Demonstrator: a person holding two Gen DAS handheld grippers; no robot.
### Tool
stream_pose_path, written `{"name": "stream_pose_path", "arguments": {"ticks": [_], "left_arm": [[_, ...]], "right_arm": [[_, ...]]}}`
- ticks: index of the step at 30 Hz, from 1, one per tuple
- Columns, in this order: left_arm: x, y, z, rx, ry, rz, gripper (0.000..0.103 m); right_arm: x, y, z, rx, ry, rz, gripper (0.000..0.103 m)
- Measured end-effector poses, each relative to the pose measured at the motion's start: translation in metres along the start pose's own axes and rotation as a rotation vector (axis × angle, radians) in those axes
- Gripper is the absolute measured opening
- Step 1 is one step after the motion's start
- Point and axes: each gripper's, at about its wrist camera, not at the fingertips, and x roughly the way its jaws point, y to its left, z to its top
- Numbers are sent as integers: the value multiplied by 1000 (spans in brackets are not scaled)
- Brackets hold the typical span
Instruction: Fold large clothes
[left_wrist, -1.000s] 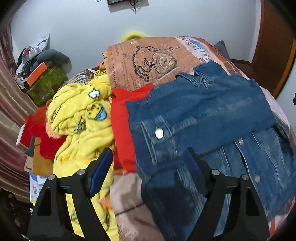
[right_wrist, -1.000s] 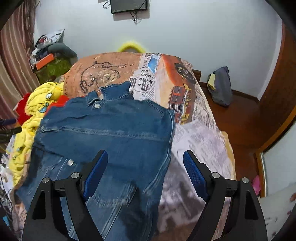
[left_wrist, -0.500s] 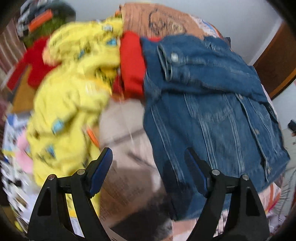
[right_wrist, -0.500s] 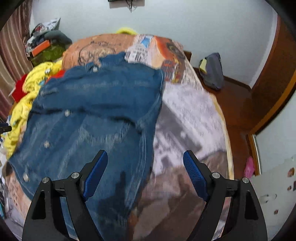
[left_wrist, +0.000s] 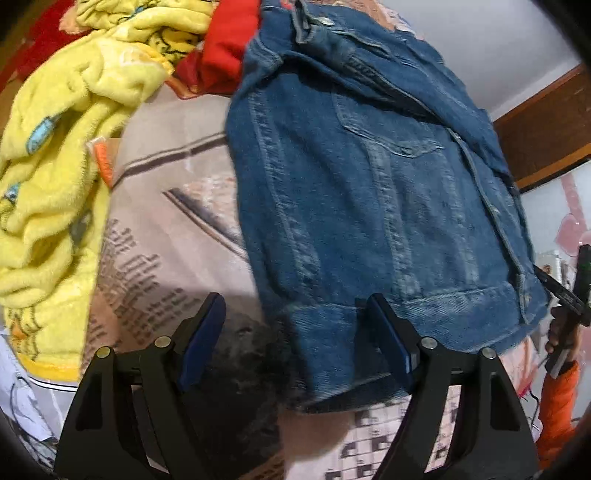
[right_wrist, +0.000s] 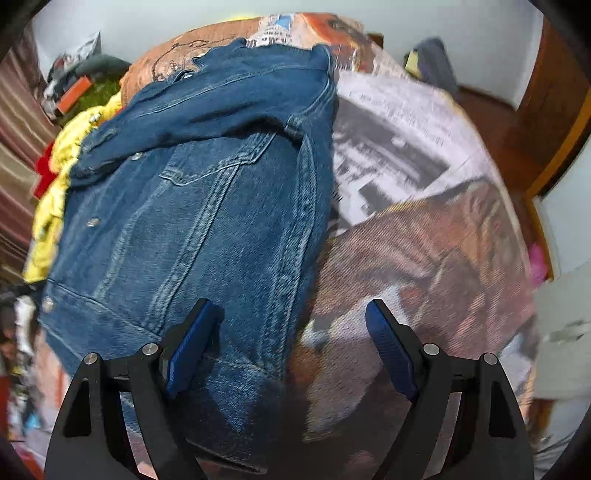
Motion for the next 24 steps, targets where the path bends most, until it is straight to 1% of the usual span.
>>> {"name": "stream_pose_path", "arguments": {"ticks": [3, 5, 6, 7, 8, 9, 10, 11, 12, 13, 14, 15, 17, 21, 24], "left_arm": [[4, -5, -4, 0, 6, -22, 74], [6, -5, -4, -12, 13, -45, 71], [6, -4, -4, -22, 18, -65, 66], [7, -3, -4, -24, 17, -83, 60], [7, -3, -4, -27, 15, -96, 59], [7, -3, -4, -27, 11, -94, 54], [7, -2, -3, -29, 6, -90, 45], [7, -1, -2, -37, 1, -99, 42], [7, 0, -2, -49, -5, -111, 33], [6, 1, -2, -54, -11, -116, 28], [5, -1, -1, -52, -19, -111, 25], [4, -3, -1, -46, -28, -94, 20], [1, -10, 0, -18, -42, -67, 18], [-14, -31, 2, 62, -105, 0, 14], [-31, -33, 7, 89, -155, 8, 14]], "right_arm": [[0, 3, -4, -14, -1, 10, 81], [-1, 6, -7, -22, -3, 26, 80], [-1, 8, -9, -32, -6, 35, 74], [-2, 9, -10, -37, -7, 45, 71], [-1, 10, -11, -38, -7, 57, 64], [-1, 11, -11, -41, -6, 76, 56], [1, 13, -11, -46, -5, 93, 52], [3, 16, -9, -49, -5, 113, 41], [4, 17, -7, -44, -5, 129, 32], [5, 19, -5, -46, -6, 119, 30], [5, 22, -3, -62, -8, 107, 22], [5, 26, -1, -83, -11, 95, 17], [4, 27, 2, -90, -13, 90, 16], [-5, 33, 7, -122, -56, 67, 15], [-17, 35, 14, -133, -98, 67, 14]]}}
